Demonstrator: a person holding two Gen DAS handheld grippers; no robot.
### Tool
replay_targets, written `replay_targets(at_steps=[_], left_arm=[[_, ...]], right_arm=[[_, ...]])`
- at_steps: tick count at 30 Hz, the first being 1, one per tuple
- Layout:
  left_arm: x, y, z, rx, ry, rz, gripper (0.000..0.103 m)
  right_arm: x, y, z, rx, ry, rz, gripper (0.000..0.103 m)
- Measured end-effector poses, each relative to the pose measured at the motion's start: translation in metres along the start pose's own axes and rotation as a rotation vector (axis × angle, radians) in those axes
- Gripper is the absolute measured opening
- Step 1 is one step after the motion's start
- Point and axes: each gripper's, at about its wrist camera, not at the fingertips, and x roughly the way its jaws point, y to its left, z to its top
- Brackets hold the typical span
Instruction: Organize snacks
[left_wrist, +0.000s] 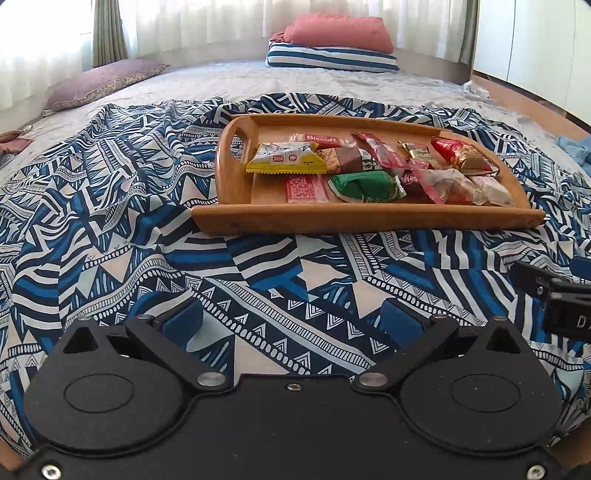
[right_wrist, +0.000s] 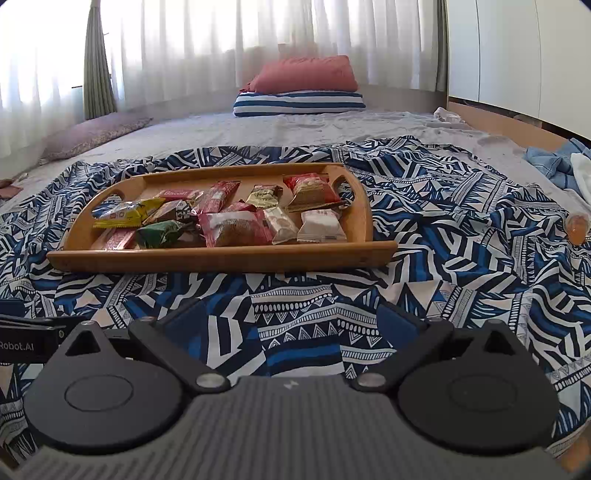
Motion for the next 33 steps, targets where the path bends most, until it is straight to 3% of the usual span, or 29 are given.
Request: replay_targets(at_steps=[4, 9, 33], left_arm=[[0.006, -0.002, -0.003, 0.007, -0.021, 0.014, 0.103], [0.011, -0.004, -0.006, 0.016, -0.036, 0.01, 0.103], [0.012, -0.003, -0.008, 0.005, -0.047, 0.01, 0.103]], right_arm=[[0.011, 0.006, -0.009, -0.043, 0.011, -0.019, 0.103], [0.018, 0.004, -0.017, -0.006, 0.01, -0.026, 0.103], [0.024, 0.008, -0.018, -0.047, 0.029, -0.039, 0.103]])
